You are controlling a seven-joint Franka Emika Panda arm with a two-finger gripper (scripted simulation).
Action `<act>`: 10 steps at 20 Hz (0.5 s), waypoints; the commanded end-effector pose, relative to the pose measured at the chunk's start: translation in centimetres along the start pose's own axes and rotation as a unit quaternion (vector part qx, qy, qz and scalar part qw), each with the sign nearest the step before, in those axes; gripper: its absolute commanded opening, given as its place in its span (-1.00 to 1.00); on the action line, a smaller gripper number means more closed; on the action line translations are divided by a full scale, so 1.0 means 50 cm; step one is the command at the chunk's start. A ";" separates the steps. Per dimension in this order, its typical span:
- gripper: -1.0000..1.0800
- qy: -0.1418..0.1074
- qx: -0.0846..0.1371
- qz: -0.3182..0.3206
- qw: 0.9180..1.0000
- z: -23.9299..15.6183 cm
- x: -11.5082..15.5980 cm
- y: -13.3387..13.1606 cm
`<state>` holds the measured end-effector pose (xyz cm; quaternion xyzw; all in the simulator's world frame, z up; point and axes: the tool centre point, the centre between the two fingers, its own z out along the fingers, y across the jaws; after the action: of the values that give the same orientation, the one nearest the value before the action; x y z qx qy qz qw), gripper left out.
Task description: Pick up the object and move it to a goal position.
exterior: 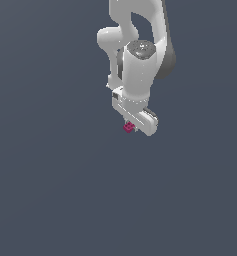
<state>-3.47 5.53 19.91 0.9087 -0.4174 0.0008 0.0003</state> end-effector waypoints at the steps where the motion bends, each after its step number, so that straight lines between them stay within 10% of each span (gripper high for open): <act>1: -1.00 0.000 -0.001 0.000 1.000 -0.035 0.000 -0.014; 10: -1.00 -0.001 0.000 0.000 1.000 -0.101 0.001 -0.045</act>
<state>-1.86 6.86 24.61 0.9089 -0.4170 0.0005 0.0001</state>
